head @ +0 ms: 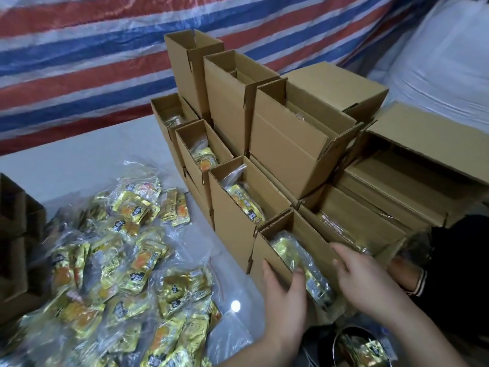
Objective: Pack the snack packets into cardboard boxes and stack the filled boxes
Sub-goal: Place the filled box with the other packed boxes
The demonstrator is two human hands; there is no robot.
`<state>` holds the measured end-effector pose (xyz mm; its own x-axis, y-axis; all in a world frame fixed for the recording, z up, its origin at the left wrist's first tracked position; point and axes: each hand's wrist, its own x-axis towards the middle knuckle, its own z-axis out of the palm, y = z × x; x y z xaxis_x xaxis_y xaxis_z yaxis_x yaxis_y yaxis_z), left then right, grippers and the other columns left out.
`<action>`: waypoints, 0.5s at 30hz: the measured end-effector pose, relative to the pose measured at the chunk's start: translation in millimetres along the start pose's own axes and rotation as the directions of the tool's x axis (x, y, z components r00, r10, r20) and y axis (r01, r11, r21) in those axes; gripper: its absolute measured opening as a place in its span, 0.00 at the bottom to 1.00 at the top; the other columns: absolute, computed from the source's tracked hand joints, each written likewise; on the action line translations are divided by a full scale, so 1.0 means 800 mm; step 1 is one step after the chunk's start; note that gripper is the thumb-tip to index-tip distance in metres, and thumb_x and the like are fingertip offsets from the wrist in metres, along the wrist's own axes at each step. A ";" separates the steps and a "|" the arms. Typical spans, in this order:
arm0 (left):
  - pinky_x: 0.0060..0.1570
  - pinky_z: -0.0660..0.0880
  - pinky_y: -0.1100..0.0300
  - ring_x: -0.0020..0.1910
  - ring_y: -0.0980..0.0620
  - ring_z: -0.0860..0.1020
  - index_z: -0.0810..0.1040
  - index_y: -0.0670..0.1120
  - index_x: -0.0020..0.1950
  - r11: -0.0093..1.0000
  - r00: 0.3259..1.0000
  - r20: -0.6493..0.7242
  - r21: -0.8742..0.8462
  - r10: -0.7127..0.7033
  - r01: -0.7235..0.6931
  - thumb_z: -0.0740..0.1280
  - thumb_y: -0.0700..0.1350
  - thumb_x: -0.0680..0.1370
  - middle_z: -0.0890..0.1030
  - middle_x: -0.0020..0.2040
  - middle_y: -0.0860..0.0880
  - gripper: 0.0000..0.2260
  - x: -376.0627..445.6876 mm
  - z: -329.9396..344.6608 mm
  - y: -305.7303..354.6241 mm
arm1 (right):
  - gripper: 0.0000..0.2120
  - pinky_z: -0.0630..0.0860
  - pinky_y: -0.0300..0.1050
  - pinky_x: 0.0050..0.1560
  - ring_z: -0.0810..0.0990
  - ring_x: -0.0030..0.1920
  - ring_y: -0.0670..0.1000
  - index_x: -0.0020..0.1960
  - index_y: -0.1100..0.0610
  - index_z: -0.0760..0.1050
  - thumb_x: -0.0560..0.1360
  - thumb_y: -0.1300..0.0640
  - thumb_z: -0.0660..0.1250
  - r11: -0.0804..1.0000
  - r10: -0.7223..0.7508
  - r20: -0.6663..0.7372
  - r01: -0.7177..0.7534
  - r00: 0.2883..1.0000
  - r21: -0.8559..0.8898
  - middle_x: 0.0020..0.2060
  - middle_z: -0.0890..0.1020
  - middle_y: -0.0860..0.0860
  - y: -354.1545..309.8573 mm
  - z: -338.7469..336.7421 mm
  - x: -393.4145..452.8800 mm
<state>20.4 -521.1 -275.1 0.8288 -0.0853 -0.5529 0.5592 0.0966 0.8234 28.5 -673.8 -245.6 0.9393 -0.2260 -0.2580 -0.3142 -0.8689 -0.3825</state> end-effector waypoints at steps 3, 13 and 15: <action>0.77 0.59 0.51 0.77 0.53 0.62 0.47 0.52 0.82 0.999 1.000 -0.016 0.033 0.024 -0.023 0.67 0.52 0.79 0.62 0.78 0.53 0.38 0.003 0.007 0.003 | 0.22 0.71 0.43 0.46 0.80 0.51 0.51 0.75 0.52 0.67 0.81 0.59 0.59 1.000 0.013 -0.004 -0.013 1.000 0.013 0.56 0.81 0.53 0.002 0.001 0.006; 0.75 0.62 0.49 0.75 0.50 0.65 0.57 0.55 0.79 0.998 1.000 -0.003 0.064 0.029 -0.029 0.66 0.62 0.67 0.67 0.76 0.52 0.42 0.009 0.018 0.006 | 0.21 0.75 0.46 0.46 0.82 0.49 0.56 0.71 0.60 0.72 0.80 0.55 0.65 0.998 -0.011 -0.118 0.004 0.993 -0.060 0.49 0.84 0.56 -0.010 0.002 0.001; 0.75 0.63 0.49 0.75 0.50 0.66 0.59 0.55 0.78 0.998 0.999 -0.011 0.043 0.036 -0.035 0.67 0.64 0.65 0.69 0.75 0.51 0.44 0.010 0.016 0.006 | 0.20 0.77 0.48 0.48 0.84 0.50 0.59 0.68 0.62 0.75 0.78 0.56 0.68 0.997 -0.051 -0.193 0.041 0.980 -0.059 0.51 0.85 0.60 -0.014 0.004 -0.004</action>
<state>29.4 -534.3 -274.2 0.8483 -0.0711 -0.5247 0.5286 0.0569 0.8470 28.9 -662.3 -243.3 0.9631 -0.2621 -0.0619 -0.2672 -0.9017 -0.3400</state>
